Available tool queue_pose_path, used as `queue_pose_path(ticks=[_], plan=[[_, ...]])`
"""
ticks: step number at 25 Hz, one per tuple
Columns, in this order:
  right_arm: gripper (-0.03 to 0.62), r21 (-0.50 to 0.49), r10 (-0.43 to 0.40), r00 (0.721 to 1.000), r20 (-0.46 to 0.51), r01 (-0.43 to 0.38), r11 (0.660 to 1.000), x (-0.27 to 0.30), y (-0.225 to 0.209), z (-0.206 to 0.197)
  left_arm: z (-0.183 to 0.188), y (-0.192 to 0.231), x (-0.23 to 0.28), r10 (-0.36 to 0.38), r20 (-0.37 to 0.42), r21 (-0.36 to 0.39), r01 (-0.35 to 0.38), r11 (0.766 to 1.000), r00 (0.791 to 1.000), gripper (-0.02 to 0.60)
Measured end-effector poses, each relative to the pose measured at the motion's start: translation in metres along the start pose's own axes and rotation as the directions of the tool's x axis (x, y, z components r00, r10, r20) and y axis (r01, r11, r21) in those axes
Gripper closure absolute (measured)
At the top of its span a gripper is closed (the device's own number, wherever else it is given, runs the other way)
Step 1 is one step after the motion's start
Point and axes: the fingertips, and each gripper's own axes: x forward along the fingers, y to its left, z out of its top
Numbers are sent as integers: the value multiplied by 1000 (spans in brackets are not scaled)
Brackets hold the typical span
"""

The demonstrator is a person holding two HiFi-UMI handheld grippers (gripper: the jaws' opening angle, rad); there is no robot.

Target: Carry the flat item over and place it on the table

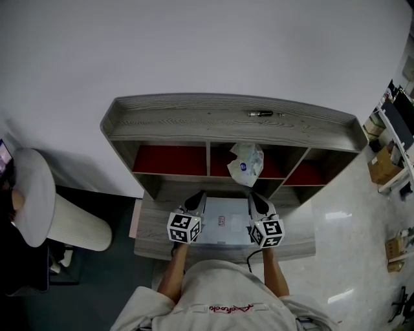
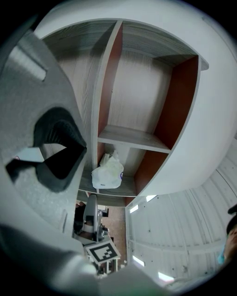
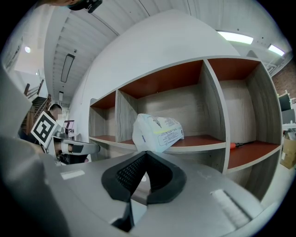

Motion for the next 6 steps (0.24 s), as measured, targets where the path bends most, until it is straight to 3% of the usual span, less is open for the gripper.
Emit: queue_pose_path(ticks=[6], plan=[[588, -3, 0, 1000, 2, 0, 1000, -1, -4, 2, 2, -4, 4, -6, 1, 2, 6, 1000, 1000, 581]])
